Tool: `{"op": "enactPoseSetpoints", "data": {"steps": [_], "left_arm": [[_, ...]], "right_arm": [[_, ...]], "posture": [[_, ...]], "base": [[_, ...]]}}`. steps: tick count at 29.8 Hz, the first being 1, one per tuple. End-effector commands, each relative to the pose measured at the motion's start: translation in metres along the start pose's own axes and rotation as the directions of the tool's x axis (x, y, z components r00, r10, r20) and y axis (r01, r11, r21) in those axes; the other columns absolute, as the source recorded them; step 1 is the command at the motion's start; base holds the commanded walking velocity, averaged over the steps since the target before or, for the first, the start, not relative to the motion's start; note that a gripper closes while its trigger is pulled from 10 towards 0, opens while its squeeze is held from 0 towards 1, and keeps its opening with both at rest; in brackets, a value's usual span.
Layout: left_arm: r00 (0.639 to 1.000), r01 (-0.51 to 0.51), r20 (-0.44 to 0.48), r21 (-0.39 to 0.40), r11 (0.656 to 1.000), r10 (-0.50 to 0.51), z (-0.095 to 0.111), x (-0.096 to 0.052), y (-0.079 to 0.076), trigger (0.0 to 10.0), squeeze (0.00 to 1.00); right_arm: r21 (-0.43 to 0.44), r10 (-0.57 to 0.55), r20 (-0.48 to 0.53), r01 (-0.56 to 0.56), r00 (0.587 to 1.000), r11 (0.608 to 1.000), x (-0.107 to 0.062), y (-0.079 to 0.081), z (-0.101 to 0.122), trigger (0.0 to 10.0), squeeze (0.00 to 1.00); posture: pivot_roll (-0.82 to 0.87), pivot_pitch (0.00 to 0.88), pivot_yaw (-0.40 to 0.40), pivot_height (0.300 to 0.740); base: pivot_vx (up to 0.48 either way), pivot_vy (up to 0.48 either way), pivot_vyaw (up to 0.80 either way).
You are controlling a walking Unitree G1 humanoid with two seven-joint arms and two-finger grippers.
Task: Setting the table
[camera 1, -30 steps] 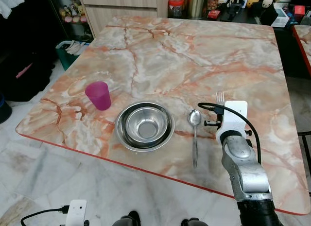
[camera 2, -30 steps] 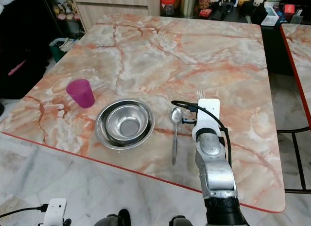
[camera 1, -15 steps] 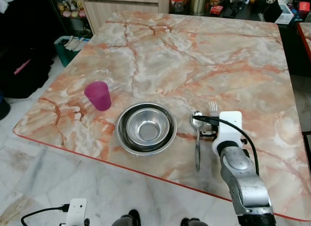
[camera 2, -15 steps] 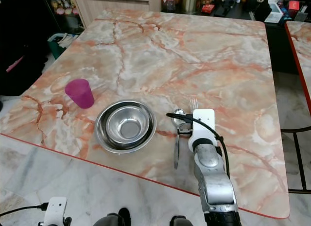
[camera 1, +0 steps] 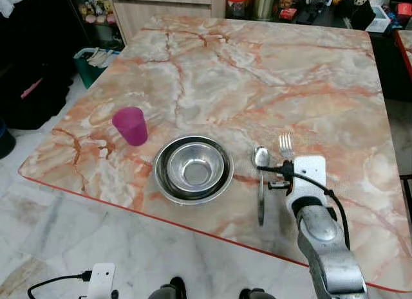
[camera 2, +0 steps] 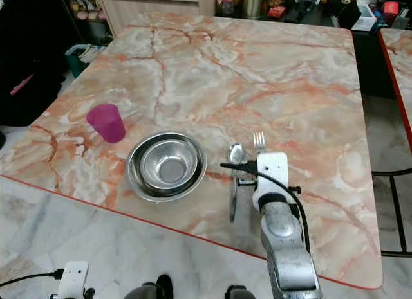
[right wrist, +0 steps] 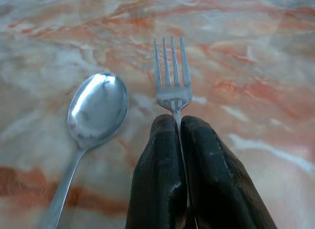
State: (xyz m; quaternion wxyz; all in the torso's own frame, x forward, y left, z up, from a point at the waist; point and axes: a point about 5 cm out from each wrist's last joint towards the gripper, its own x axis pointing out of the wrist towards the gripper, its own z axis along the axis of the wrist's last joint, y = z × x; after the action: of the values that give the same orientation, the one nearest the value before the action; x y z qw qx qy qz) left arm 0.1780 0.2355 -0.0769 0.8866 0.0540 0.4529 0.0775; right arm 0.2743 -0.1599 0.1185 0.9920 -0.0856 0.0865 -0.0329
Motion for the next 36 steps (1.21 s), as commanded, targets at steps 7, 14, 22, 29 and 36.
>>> {"op": "enactPoseSetpoints", "data": {"steps": [7,14,22,29,36], "left_arm": [[0.999,-0.013,-0.033,0.004,1.0,0.014,-0.011,-0.002,0.003,10.0,0.0],[0.999,-0.009,-0.034,0.005,1.0,0.01,-0.01,-0.002,0.001,10.0,0.0],[0.999,-0.009,-0.036,0.008,1.0,0.01,-0.011,-0.002,0.001,10.0,0.0],[0.999,-0.009,-0.037,0.01,1.0,0.01,-0.012,-0.002,0.002,10.0,0.0],[0.999,-0.009,-0.036,0.011,1.0,0.009,-0.011,-0.002,0.002,10.0,0.0]], "right_arm": [[0.03,0.028,0.009,-0.028,1.0,0.999,-0.004,0.007,-0.009,10.0,0.0],[0.043,0.02,-0.012,-0.019,1.0,0.999,-0.005,0.007,-0.019,10.0,0.0],[0.045,0.006,-0.021,-0.005,1.0,0.999,-0.005,0.006,-0.024,10.0,0.0],[0.057,0.002,-0.031,-0.001,1.0,0.998,-0.005,0.007,-0.028,10.0,0.0],[0.068,0.003,-0.027,-0.001,1.0,0.998,-0.004,0.007,-0.026,10.0,1.0]], "posture": [[0.0,0.204,0.043,0.74],[0.0,0.203,0.043,0.74],[0.0,0.204,0.045,0.74],[0.0,0.204,0.046,0.74],[0.0,0.204,0.047,0.74]], "base": [[0.0,0.0,0.0],[0.0,0.0,0.0],[0.0,0.0,0.0],[0.0,0.0,0.0],[0.0,0.0,0.0]]}}
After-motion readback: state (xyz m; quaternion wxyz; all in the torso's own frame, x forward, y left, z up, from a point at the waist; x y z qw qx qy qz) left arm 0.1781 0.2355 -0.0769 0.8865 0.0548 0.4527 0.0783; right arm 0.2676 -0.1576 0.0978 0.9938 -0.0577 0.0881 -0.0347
